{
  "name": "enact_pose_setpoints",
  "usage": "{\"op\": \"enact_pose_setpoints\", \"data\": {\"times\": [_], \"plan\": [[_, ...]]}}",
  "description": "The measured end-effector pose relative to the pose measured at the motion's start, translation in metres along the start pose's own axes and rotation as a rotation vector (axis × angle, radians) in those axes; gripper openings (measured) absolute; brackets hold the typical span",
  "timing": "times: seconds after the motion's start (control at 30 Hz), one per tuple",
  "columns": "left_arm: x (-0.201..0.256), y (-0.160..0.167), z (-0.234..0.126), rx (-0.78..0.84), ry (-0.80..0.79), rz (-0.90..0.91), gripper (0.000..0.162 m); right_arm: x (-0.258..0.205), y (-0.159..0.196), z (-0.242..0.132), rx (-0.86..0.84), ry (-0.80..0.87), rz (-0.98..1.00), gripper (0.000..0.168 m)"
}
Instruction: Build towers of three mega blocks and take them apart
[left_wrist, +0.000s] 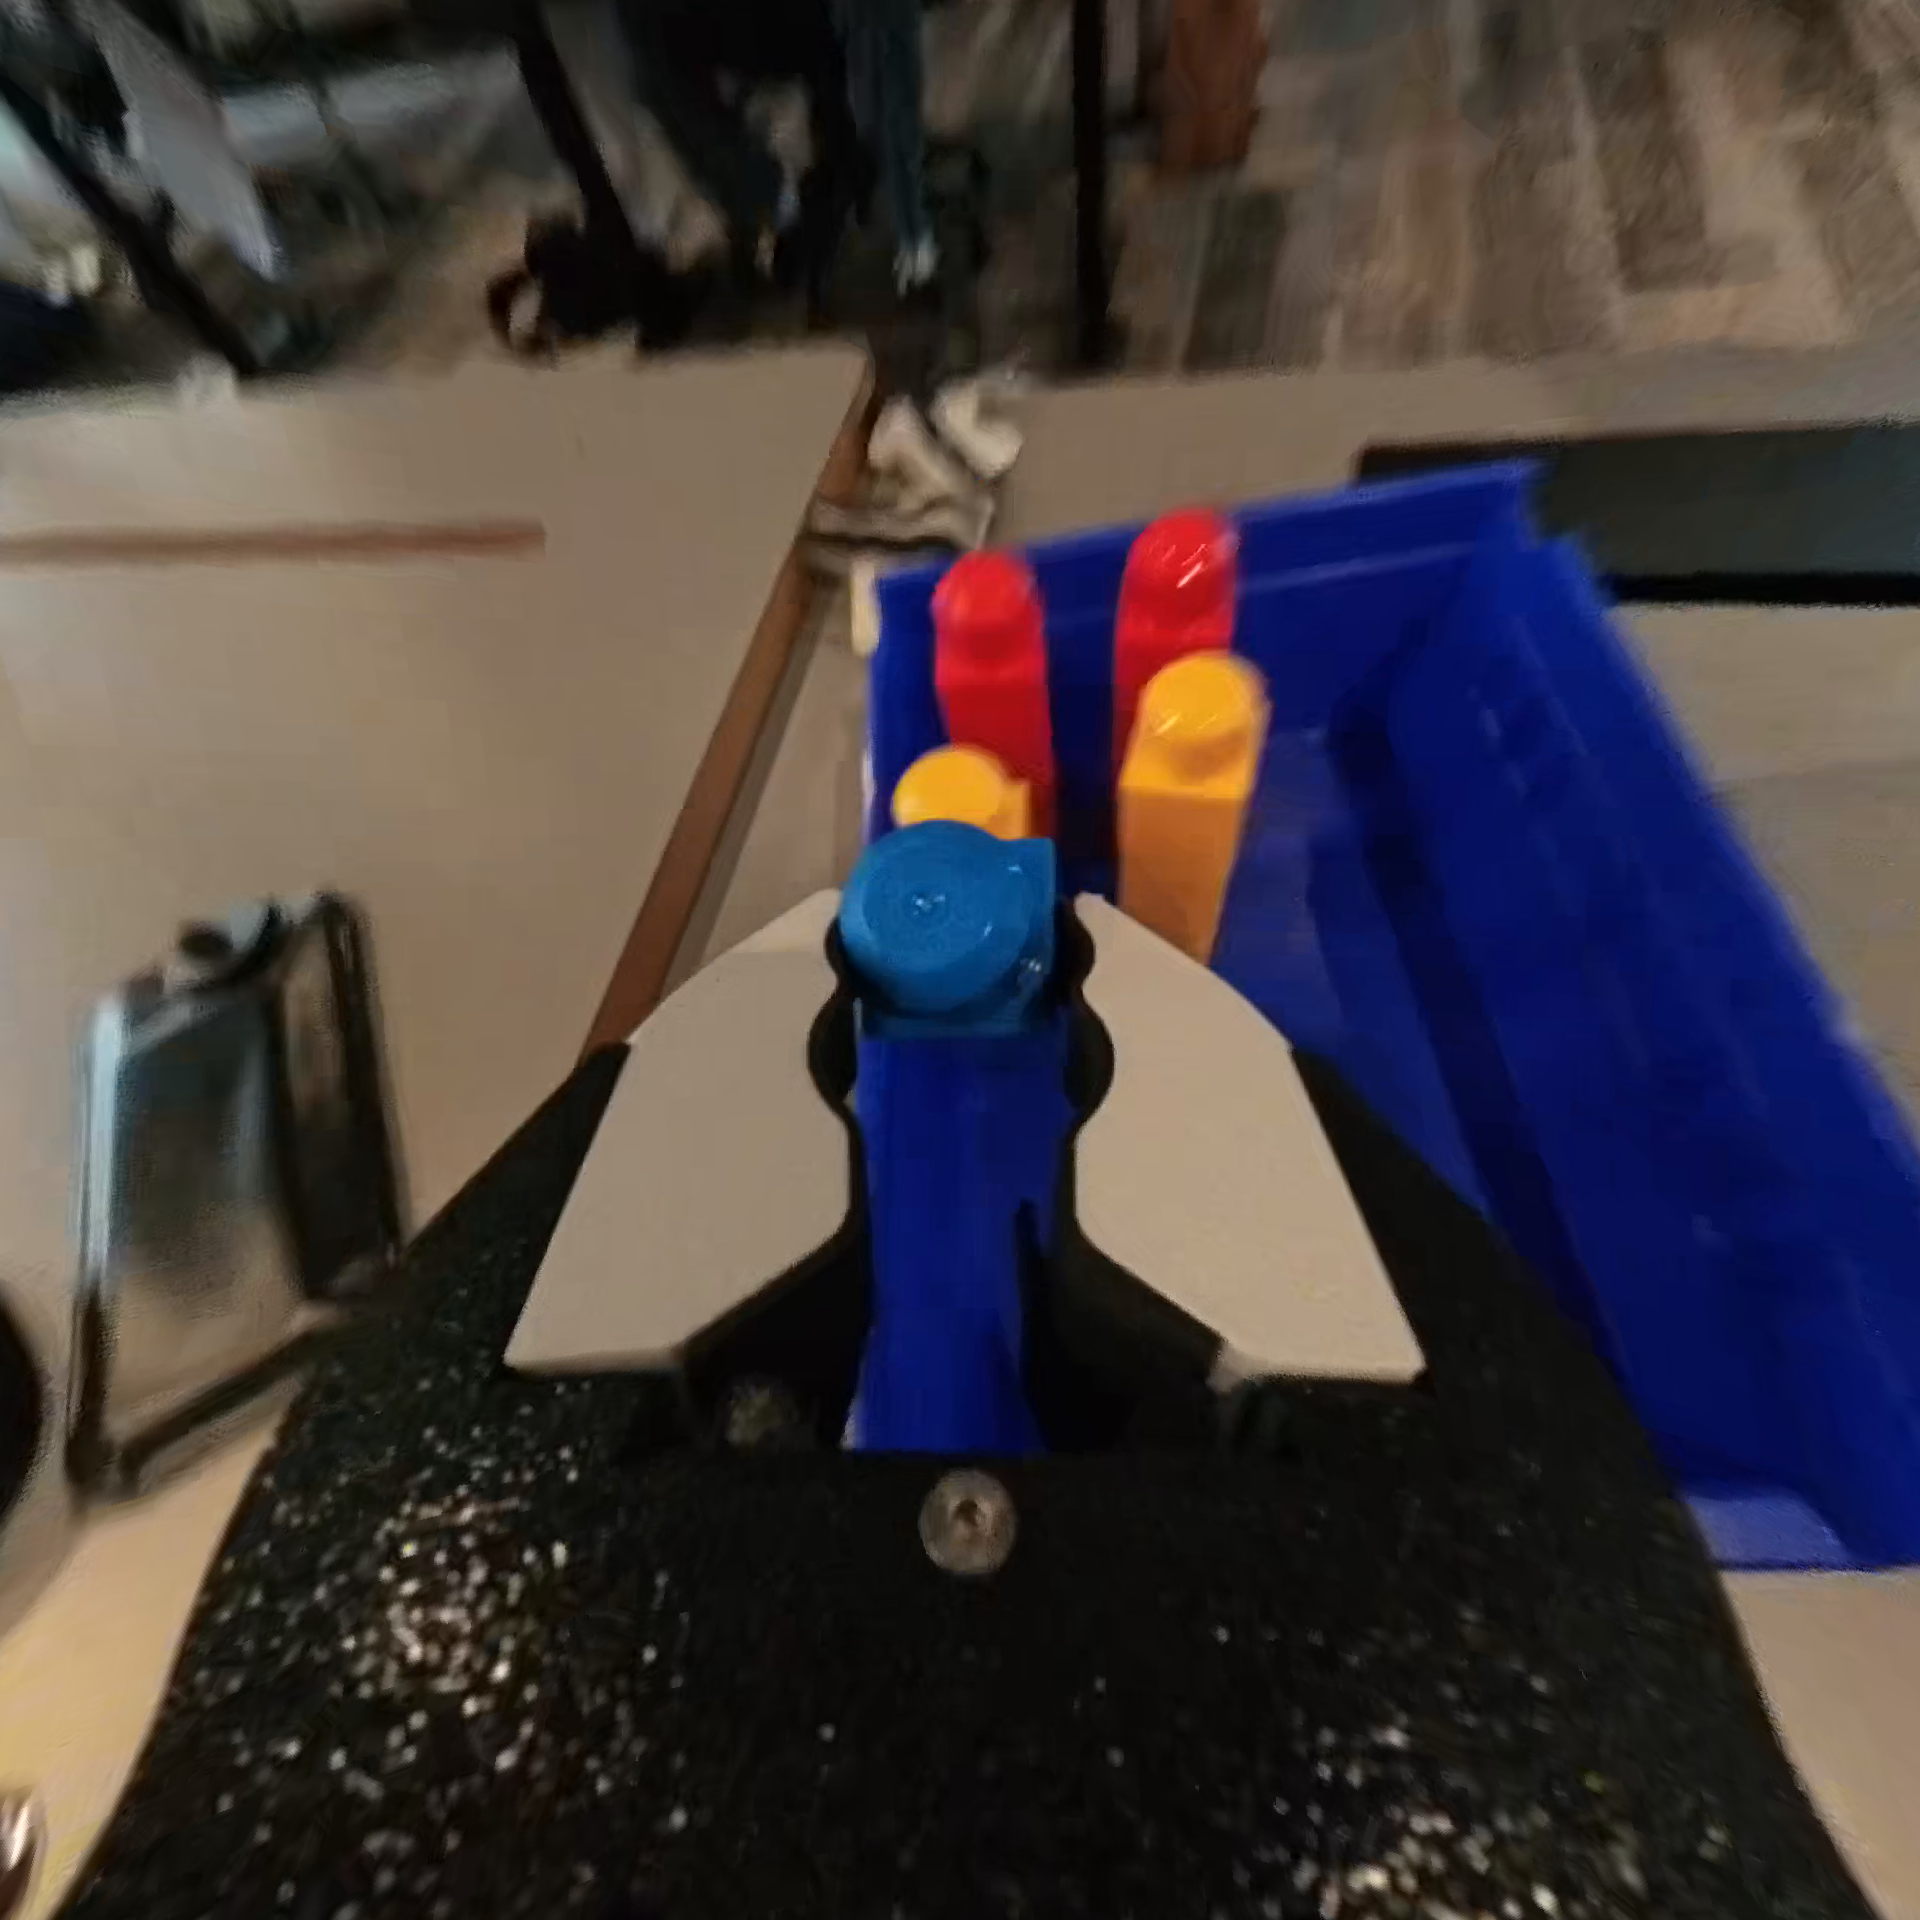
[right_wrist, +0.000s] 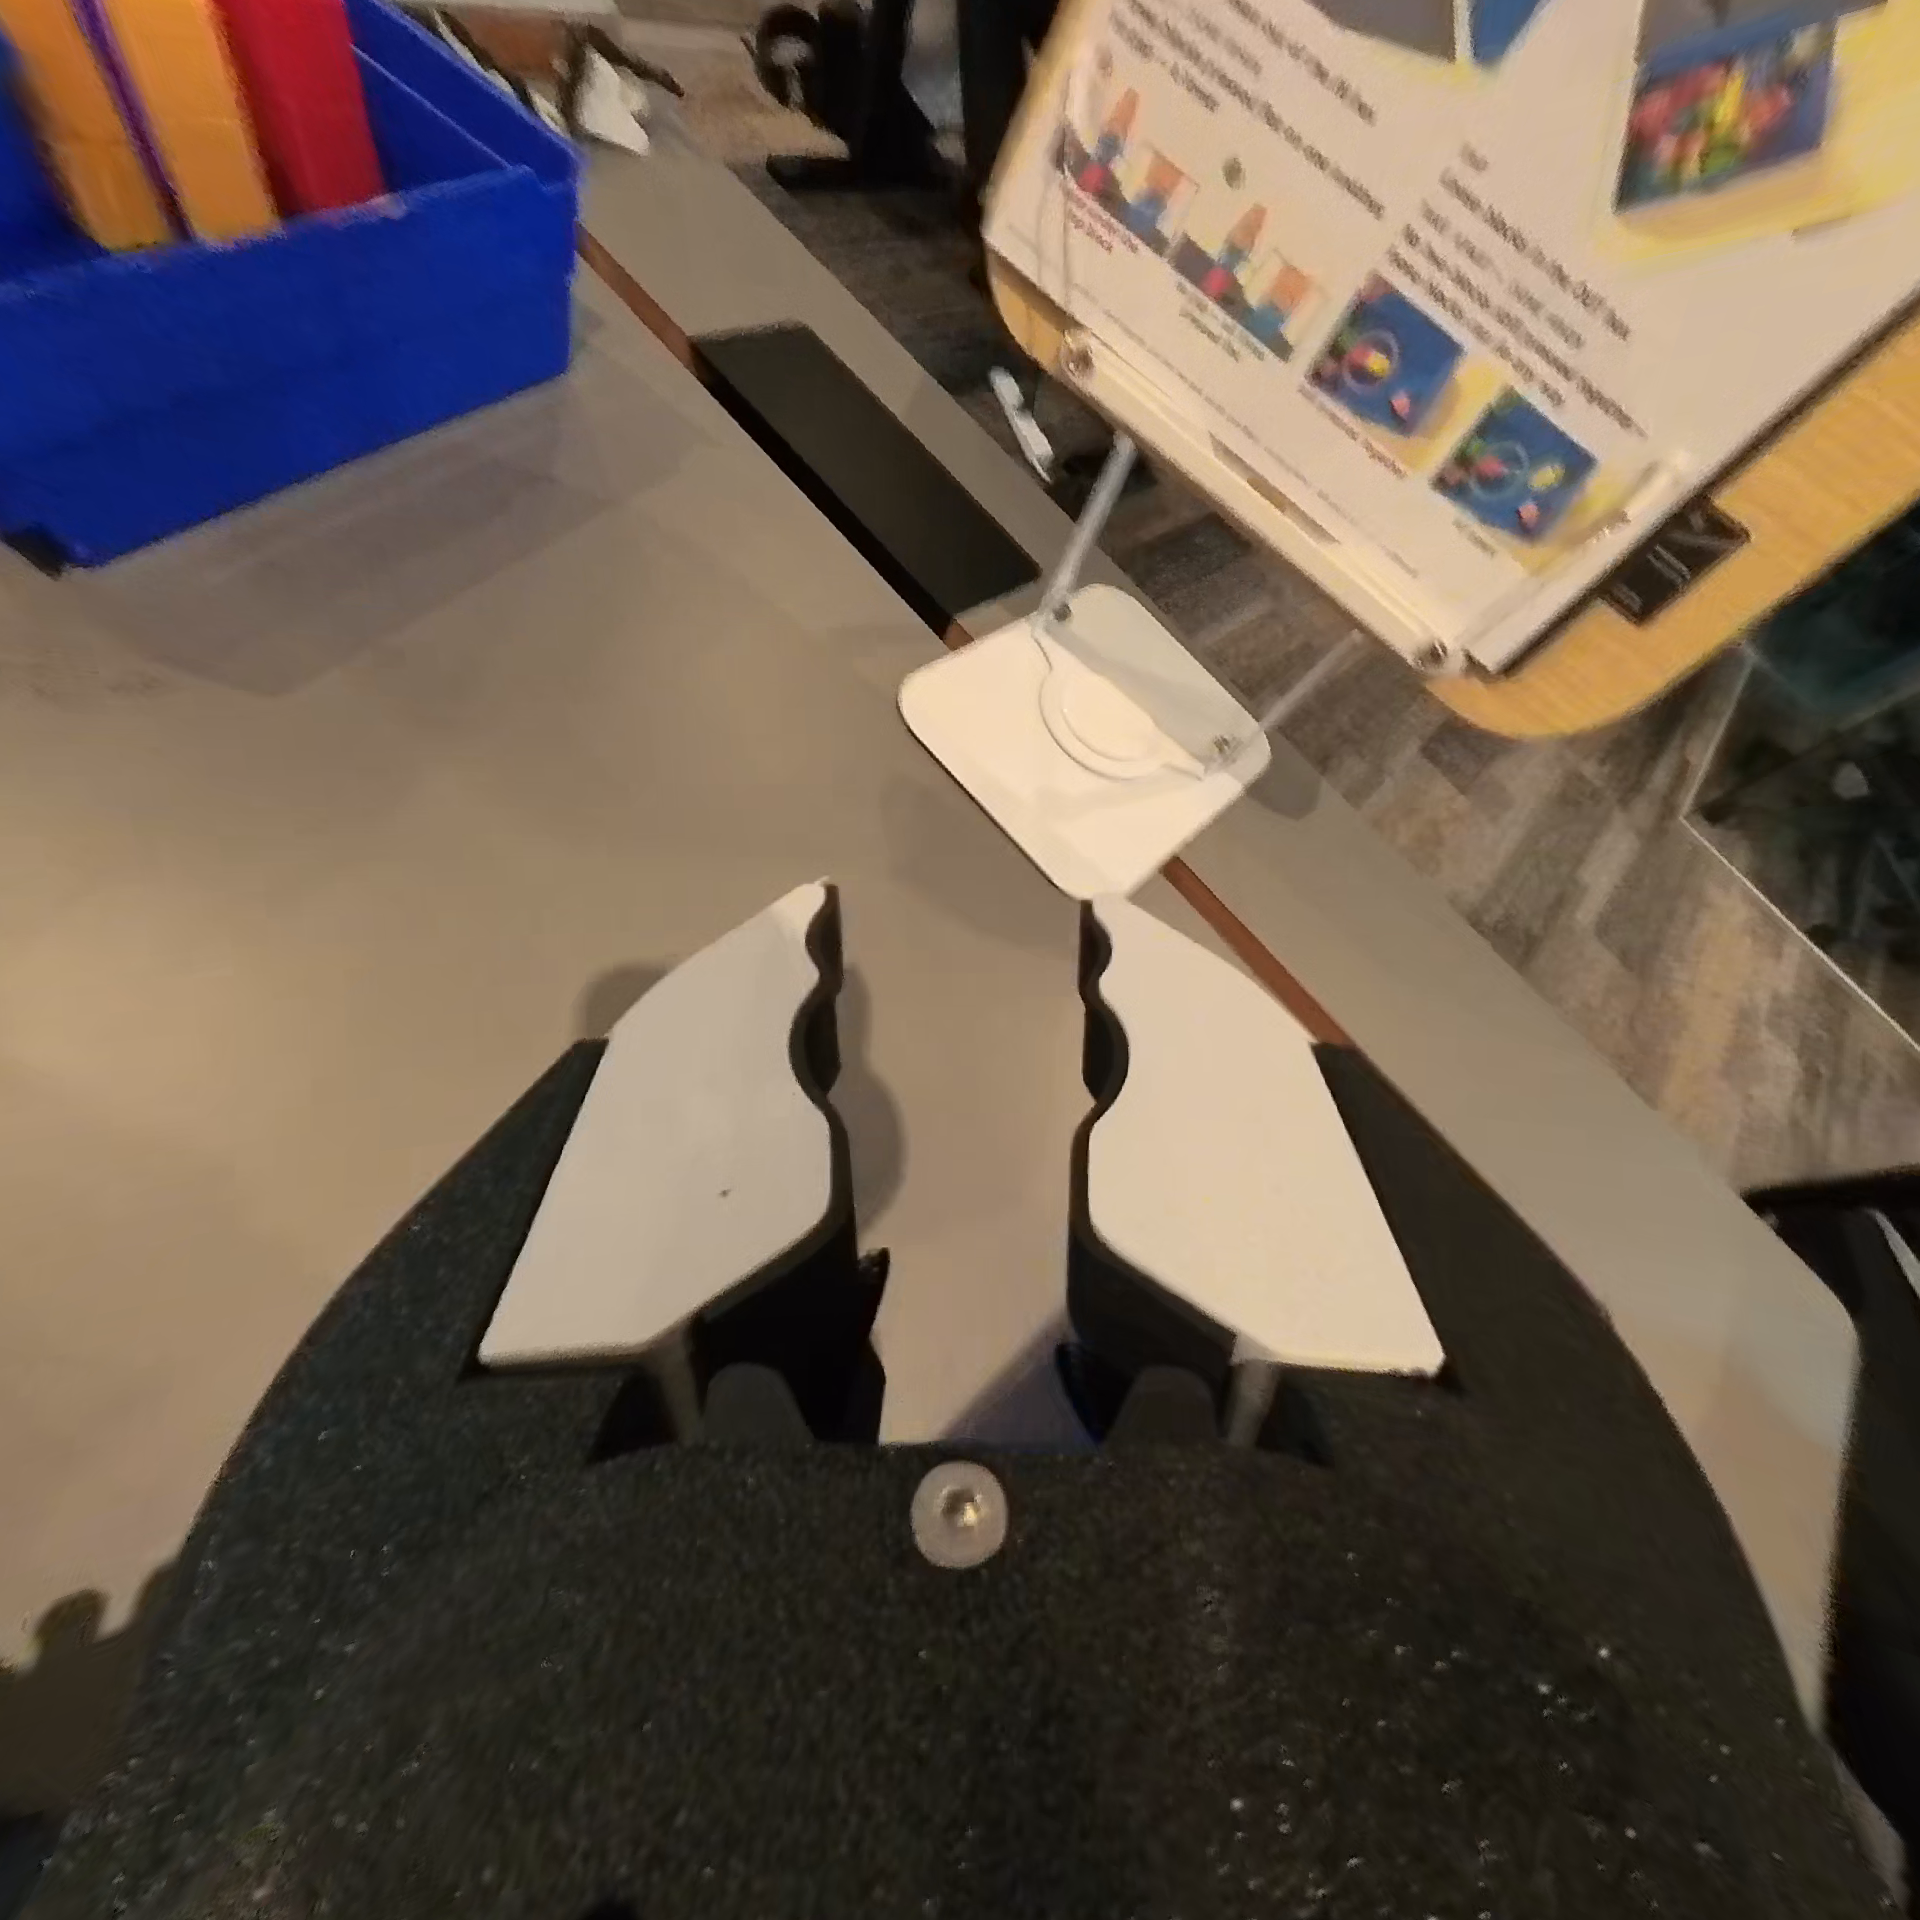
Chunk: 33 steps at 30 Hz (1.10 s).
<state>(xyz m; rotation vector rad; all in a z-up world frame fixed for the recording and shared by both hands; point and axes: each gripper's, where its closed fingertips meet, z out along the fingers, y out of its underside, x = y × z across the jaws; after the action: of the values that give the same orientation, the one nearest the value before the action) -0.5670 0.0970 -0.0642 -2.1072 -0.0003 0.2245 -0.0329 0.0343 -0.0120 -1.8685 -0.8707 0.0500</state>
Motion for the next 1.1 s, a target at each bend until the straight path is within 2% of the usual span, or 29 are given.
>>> {"op": "enact_pose_setpoints", "data": {"times": [0.03,0.13,0.23,0.37,0.47,0.6,0.73,0.83,0.9,1.0,1.1], "plan": [[0.011,-0.015,-0.009,0.069,0.041,0.04,0.036,-0.007,-0.009,0.001,0.042,-0.034,-0.014,0.043],[0.073,-0.061,-0.049,0.317,0.313,0.163,0.036,-0.034,-0.039,0.004,0.171,-0.136,-0.096,0.047],[0.151,-0.082,-0.099,0.466,0.666,0.306,0.036,-0.069,-0.065,0.012,0.286,-0.263,-0.178,0.053],[0.235,-0.066,-0.14,0.476,0.972,0.602,0.036,-0.121,-0.09,0.024,0.389,-0.475,-0.217,0.067],[0.281,-0.047,-0.158,0.444,1.14,0.753,0.036,-0.15,-0.091,0.042,0.347,-0.576,-0.217,0.078],[0.316,-0.032,-0.169,0.414,1.247,0.855,0.036,-0.168,-0.081,0.068,0.265,-0.595,-0.261,0.078],[0.33,-0.03,-0.175,0.431,1.304,0.872,0.036,-0.172,-0.084,0.071,0.292,-0.6,-0.28,0.056],[0.333,-0.044,-0.173,0.502,1.276,0.807,0.05,-0.16,-0.091,0.068,0.334,-0.548,-0.251,0.04],[0.332,-0.053,-0.171,0.528,1.263,0.743,0.059,-0.149,-0.098,0.062,0.394,-0.546,-0.179,0.039],[0.336,-0.05,-0.163,0.527,1.306,0.735,0.084,-0.134,-0.115,0.044,0.555,-0.581,-0.068,0.039],[0.35,-0.044,-0.16,0.471,1.416,0.677,0.092,-0.133,-0.127,0.024,0.689,-0.673,0.006,0.038]]}}
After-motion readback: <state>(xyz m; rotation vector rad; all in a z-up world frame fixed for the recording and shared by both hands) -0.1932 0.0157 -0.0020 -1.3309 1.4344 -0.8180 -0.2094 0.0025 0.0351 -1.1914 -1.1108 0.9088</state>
